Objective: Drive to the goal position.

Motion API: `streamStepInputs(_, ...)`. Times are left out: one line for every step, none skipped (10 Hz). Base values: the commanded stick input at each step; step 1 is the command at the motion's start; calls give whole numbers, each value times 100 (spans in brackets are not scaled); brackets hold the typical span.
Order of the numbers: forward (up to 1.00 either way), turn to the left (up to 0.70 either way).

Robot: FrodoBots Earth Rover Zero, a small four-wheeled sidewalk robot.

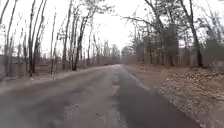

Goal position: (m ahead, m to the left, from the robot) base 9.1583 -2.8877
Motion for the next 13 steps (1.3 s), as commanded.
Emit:
streamStepInputs(100, 0)
streamStepInputs(100, 0)
streamStepInputs(100, 0)
streamStepInputs(100, 0)
streamStepInputs(100, 0)
streamStepInputs(100, 0)
streamStepInputs(100, 0)
streamStepInputs(100, 0)
streamStepInputs(100, 0)
streamStepInputs(100, 0)
streamStepInputs(100, -39)
streamStepInputs(100, -26)
streamStepInputs(100, -14)
